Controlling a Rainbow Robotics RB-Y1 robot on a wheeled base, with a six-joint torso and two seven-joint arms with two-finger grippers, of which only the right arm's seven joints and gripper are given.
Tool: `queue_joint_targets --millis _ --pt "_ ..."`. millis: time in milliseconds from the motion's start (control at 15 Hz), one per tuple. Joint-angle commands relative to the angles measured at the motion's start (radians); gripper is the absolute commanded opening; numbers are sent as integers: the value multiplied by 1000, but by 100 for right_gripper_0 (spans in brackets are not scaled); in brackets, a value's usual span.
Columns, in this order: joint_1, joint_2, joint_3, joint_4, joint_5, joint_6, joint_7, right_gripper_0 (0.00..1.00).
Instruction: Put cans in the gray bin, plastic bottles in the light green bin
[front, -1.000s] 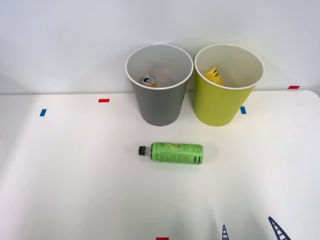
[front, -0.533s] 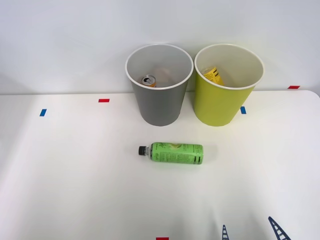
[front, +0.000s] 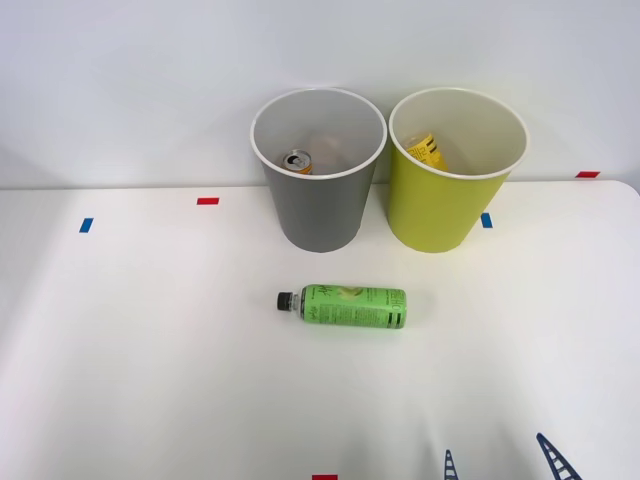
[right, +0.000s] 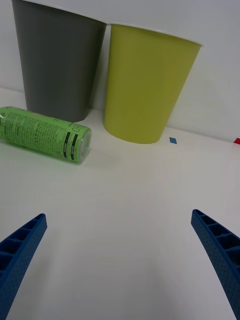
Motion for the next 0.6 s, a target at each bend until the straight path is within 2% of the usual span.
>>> queue_joint_targets --millis 67,600 --pt "0 0 0 0 0 0 0 100" --pt "0 0 0 0 0 0 0 100"
